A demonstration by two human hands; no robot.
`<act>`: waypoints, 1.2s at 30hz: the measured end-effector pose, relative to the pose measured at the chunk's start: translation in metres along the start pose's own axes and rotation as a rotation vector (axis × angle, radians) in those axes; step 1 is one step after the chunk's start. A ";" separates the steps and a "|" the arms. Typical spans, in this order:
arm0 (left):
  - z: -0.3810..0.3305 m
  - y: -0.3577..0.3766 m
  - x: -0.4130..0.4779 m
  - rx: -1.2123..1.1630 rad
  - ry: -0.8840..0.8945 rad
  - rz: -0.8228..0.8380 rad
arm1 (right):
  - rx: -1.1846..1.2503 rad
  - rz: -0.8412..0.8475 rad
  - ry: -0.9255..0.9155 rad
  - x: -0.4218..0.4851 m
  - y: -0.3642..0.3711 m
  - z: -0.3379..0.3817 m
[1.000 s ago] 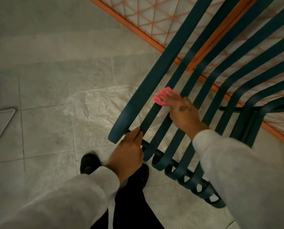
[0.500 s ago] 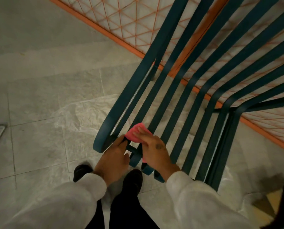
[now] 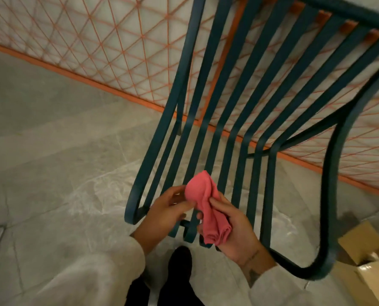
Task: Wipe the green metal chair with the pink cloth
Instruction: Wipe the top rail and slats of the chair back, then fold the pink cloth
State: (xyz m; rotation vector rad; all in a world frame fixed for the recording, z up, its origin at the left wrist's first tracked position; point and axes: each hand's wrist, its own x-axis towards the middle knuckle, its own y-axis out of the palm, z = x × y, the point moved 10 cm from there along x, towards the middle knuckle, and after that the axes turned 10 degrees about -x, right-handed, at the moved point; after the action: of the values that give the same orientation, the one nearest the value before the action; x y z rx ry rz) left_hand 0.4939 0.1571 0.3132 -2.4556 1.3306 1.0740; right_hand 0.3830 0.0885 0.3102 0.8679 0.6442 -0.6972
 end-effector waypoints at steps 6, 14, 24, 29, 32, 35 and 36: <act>-0.084 0.021 -0.047 -0.112 -0.022 0.168 | 0.171 0.089 -0.158 -0.080 0.062 0.040; -0.206 0.046 -0.114 0.236 0.208 0.216 | -0.248 -0.165 -0.395 -0.173 0.103 0.103; -0.300 0.189 -0.179 0.607 0.533 0.483 | -0.401 -0.412 -0.731 -0.286 0.057 0.183; -0.292 0.261 -0.186 0.539 0.488 0.537 | -0.317 -0.394 -0.804 -0.328 0.002 0.197; -0.266 0.316 -0.177 0.476 0.413 0.549 | -0.258 -0.409 -0.801 -0.347 -0.059 0.202; -0.230 0.371 -0.159 0.404 0.330 0.500 | -0.252 -0.412 -0.745 -0.359 -0.128 0.205; -0.217 0.388 -0.151 0.373 0.294 0.478 | -0.262 -0.413 -0.726 -0.361 -0.153 0.206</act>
State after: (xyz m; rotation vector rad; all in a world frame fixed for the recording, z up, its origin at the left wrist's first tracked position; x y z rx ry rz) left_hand 0.2510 -0.0680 0.6468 -2.1227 2.0639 0.4688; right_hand 0.0915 -0.0559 0.6111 0.1937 0.2408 -1.1906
